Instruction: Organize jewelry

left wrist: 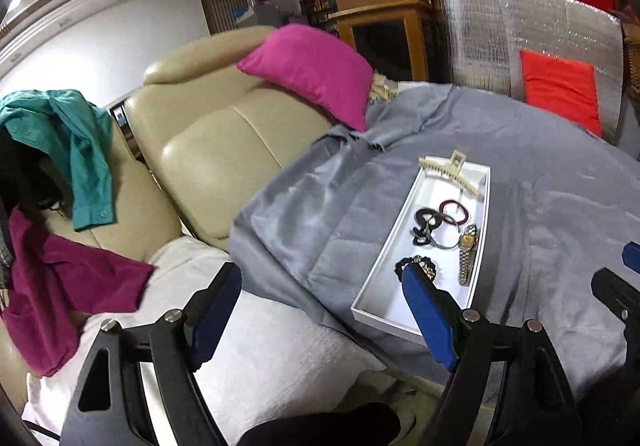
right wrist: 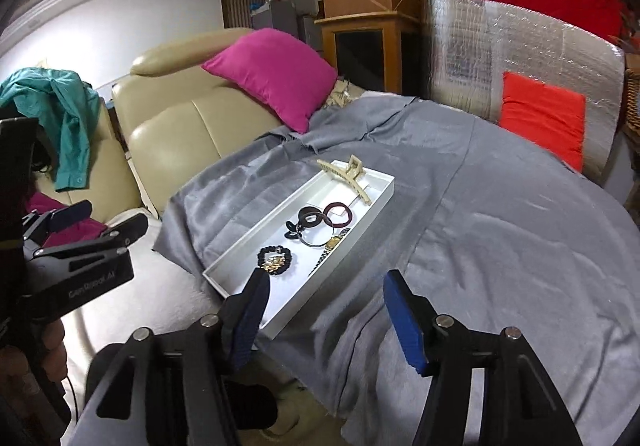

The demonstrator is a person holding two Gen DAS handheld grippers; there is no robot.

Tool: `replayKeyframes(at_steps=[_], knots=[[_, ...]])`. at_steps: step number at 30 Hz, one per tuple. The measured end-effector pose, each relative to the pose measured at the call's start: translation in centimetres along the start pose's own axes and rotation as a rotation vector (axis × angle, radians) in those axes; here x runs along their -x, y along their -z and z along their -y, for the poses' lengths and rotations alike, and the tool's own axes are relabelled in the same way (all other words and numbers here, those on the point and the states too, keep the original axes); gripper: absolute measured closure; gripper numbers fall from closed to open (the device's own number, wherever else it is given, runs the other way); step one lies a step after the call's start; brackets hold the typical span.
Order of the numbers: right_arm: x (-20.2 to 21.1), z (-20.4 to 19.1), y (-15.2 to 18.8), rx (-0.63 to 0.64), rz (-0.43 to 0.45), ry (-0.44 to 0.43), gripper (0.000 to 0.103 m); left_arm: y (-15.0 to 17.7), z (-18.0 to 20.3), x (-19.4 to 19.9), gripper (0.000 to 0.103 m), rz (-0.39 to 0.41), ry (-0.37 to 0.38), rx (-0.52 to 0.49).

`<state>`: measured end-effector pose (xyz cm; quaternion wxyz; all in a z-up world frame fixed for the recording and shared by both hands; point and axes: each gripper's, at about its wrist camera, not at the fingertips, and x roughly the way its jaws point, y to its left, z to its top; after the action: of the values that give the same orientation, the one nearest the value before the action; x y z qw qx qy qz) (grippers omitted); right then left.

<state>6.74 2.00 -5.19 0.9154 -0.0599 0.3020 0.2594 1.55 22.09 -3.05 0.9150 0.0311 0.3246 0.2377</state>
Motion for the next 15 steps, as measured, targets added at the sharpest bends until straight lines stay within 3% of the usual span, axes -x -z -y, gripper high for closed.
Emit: replayKeyframes(at_steps=[9, 15], knots=[[6.5, -2.1, 0.2, -0.007, 0.057, 0.018, 0.035, 0.2, -2.1, 6.0, 0.015, 0.083, -0.041, 0.004], [9.6, -3.0, 0.1, -0.045, 0.085, 0.010, 0.033, 0.3, -2.9, 9.2, 0.012, 0.104, -0.005, 0.007]])
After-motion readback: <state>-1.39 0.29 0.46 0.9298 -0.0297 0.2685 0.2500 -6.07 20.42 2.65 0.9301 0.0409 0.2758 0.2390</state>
